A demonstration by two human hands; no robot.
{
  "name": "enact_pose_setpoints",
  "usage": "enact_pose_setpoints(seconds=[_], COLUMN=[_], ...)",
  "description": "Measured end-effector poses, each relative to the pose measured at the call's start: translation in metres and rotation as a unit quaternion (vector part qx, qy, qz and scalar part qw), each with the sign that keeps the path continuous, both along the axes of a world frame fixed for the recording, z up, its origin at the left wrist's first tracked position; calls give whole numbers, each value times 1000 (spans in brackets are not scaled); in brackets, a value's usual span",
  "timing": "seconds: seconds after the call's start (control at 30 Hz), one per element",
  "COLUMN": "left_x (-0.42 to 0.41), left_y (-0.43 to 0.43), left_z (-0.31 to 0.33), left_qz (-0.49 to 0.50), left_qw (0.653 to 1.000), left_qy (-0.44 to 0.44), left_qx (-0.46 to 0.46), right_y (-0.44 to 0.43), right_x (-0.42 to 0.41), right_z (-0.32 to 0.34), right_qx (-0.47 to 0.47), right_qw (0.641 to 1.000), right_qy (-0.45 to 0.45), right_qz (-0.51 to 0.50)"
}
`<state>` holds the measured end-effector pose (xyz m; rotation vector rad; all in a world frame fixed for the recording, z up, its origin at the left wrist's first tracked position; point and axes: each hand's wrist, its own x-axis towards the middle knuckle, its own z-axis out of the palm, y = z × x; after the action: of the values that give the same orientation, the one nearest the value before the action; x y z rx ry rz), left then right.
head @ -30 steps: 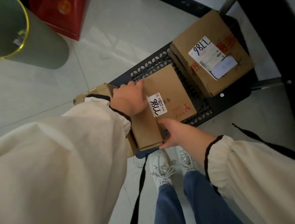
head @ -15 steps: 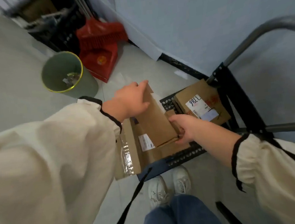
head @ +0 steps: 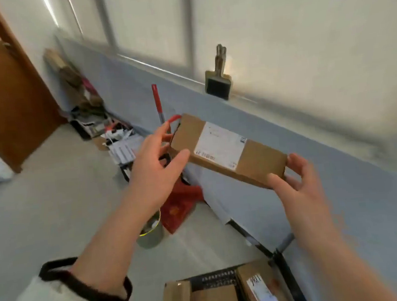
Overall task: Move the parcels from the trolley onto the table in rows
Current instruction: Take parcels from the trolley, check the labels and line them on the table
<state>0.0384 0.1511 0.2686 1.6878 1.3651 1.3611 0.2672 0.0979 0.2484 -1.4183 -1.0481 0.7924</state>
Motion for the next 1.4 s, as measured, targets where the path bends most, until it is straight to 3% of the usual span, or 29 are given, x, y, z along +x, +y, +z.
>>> enact_pose_setpoints(seconds=[0.13, 0.23, 0.6, 0.7, 0.83, 0.97, 1.1, 1.27, 1.33, 1.4], left_x=[-7, -10, 4, 13, 37, 72, 95, 75, 59, 39], left_y=[-22, -36, -38, -39, -42, -47, -53, -45, -38, -31], left_z=[71, 92, 98, 113, 149, 173, 173, 160, 148, 133], left_qz=[27, 33, 69, 79, 96, 81, 63, 86, 82, 63], left_qw=[990, 982, 976, 965, 920, 843, 807, 827, 871, 933], left_qy=[-91, -118, -63, 2, 175, 328, 371, 340, 277, 141], left_qx=[108, 144, 196, 248, 338, 418, 455, 440, 398, 326], right_y=[-6, -8, 0, 12, 38, 54, 52, 46, 41, 27], right_x=[-9, -15, -1, 8, 16, 5, -15, -11, -2, 4], right_z=[83, 110, 108, 105, 86, 59, 46, 47, 53, 70], right_qx=[183, 261, 307, 260, 139, 60, 39, 27, 29, 61], right_qw=[983, 965, 952, 961, 966, 885, 846, 870, 912, 961], right_qy=[1, -24, -8, 94, 217, 453, 508, 486, 407, 268], right_qz=[13, 17, 0, 13, 24, 90, 157, 83, 37, -8])
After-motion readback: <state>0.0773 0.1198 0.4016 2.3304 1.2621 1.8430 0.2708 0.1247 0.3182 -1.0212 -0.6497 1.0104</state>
